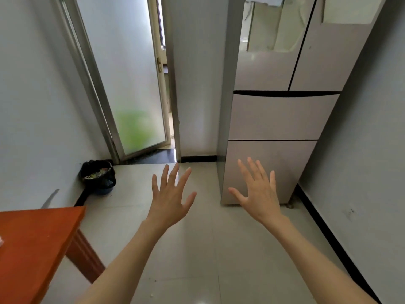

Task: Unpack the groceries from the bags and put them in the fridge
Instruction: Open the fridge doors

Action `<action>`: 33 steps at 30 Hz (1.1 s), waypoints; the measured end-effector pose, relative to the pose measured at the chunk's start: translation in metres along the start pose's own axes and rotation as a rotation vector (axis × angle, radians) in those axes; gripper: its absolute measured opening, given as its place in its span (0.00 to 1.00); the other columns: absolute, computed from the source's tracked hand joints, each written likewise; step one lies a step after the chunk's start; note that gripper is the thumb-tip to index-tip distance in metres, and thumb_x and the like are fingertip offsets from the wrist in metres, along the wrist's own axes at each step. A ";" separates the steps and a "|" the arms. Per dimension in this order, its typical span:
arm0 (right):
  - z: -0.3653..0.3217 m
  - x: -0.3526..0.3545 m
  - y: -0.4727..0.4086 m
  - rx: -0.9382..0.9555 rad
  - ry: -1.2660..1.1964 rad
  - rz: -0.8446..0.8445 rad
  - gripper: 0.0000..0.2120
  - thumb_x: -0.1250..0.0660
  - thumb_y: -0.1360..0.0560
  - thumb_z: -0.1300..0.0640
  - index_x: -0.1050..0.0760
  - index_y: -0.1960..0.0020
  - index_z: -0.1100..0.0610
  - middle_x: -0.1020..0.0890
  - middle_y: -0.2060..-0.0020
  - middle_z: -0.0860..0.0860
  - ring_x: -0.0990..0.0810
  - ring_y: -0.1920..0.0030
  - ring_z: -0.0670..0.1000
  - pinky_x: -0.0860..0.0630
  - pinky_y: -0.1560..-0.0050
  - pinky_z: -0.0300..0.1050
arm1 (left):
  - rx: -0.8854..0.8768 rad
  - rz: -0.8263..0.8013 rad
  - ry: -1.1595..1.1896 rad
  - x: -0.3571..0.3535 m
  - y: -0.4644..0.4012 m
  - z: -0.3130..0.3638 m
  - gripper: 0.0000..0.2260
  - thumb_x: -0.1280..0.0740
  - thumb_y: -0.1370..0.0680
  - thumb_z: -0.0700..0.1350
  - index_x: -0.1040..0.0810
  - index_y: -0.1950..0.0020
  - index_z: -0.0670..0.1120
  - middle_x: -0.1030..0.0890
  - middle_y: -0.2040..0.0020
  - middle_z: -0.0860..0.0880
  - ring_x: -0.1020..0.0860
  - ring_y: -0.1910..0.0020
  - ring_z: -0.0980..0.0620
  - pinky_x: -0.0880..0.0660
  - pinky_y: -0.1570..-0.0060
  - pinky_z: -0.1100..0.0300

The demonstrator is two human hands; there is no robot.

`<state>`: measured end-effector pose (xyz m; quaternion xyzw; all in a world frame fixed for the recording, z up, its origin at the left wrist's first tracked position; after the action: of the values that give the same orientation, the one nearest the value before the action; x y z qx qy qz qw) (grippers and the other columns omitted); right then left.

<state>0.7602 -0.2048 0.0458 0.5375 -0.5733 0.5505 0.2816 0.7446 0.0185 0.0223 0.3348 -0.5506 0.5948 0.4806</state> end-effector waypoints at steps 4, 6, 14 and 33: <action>0.056 -0.014 -0.048 -0.069 -0.007 0.020 0.36 0.41 0.25 0.39 0.54 0.24 0.48 0.51 0.23 0.51 0.55 0.23 0.52 0.58 0.27 0.61 | -0.076 -0.061 0.022 -0.053 -0.062 0.026 0.33 0.58 0.28 0.66 0.48 0.25 0.56 0.49 0.23 0.47 0.56 0.24 0.45 0.65 0.33 0.45; 0.084 -0.022 -0.074 -0.099 0.001 0.014 0.36 0.41 0.25 0.39 0.54 0.24 0.47 0.51 0.23 0.51 0.56 0.23 0.52 0.58 0.27 0.61 | -0.107 -0.073 0.029 -0.079 -0.095 0.036 0.32 0.56 0.27 0.65 0.48 0.25 0.56 0.48 0.23 0.47 0.55 0.24 0.45 0.64 0.33 0.45; 0.191 -0.031 -0.222 -0.162 0.064 0.026 0.35 0.43 0.24 0.39 0.56 0.24 0.46 0.54 0.23 0.49 0.59 0.24 0.50 0.61 0.26 0.59 | -0.141 -0.029 0.113 -0.142 -0.289 0.079 0.33 0.56 0.28 0.65 0.46 0.25 0.55 0.48 0.23 0.46 0.54 0.24 0.43 0.58 0.30 0.42; 0.423 -0.029 -0.459 -0.148 0.018 0.057 0.33 0.44 0.22 0.43 0.57 0.24 0.48 0.57 0.23 0.51 0.62 0.24 0.50 0.63 0.26 0.54 | -0.051 -0.111 0.349 -0.246 -0.553 0.239 0.31 0.50 0.24 0.62 0.51 0.24 0.53 0.55 0.23 0.46 0.62 0.25 0.46 0.60 0.28 0.51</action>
<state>1.3074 -0.5064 0.0704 0.4939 -0.6249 0.5192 0.3099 1.3110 -0.3025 0.0190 0.2440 -0.4544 0.6021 0.6094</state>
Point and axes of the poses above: each hand's wrist, its own y-axis away from the middle knuckle, its own x-axis out of the back of the hand, z = x × y, the point moved 4 cm from there along -y, towards the middle knuckle
